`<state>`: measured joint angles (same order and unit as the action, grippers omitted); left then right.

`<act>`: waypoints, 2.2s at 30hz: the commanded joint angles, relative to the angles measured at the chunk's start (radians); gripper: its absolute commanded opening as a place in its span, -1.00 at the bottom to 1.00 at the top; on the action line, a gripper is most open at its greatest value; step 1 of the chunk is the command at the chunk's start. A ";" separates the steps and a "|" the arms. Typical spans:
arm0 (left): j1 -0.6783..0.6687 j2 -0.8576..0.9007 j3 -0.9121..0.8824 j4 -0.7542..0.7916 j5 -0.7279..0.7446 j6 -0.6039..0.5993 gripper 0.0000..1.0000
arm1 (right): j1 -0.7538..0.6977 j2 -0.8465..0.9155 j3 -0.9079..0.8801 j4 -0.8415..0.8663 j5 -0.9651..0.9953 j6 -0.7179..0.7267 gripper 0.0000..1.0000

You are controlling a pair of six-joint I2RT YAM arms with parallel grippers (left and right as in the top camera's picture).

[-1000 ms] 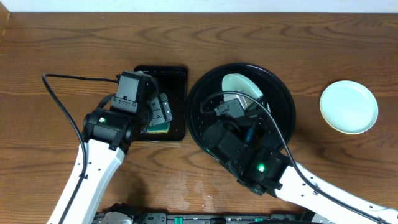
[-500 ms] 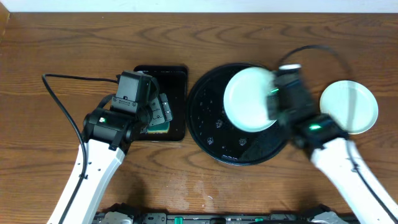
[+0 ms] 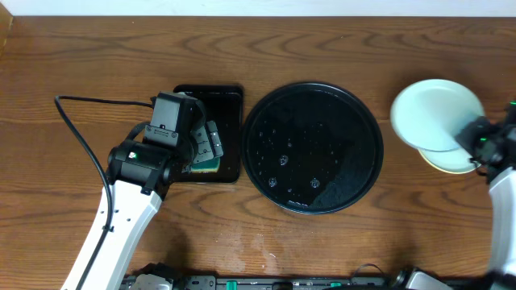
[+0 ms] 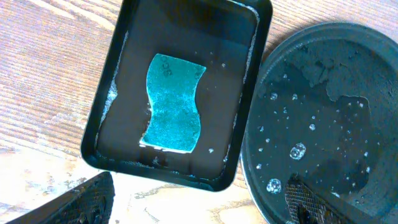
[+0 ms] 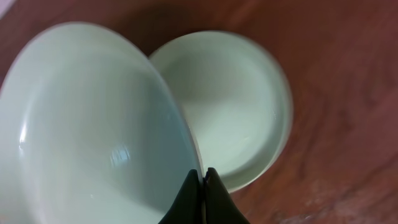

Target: Clean dirty plates on tray and stack at the side

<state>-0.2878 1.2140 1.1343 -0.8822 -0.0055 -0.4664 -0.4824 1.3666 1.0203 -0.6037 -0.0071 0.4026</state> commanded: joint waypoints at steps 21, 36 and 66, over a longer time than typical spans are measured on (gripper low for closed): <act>0.002 -0.002 0.027 -0.001 -0.002 0.010 0.77 | -0.079 -0.087 0.014 0.027 -0.732 -0.128 -0.12; 0.002 -0.002 0.027 -0.001 -0.002 0.010 0.77 | 0.392 -0.695 0.014 -0.169 -0.655 -0.243 0.99; 0.002 -0.002 0.027 -0.001 -0.002 0.010 0.77 | 0.510 -1.361 -0.811 0.234 -0.180 -0.452 0.99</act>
<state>-0.2878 1.2140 1.1347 -0.8825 -0.0055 -0.4664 0.0181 0.0635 0.2684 -0.3935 -0.2066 -0.0376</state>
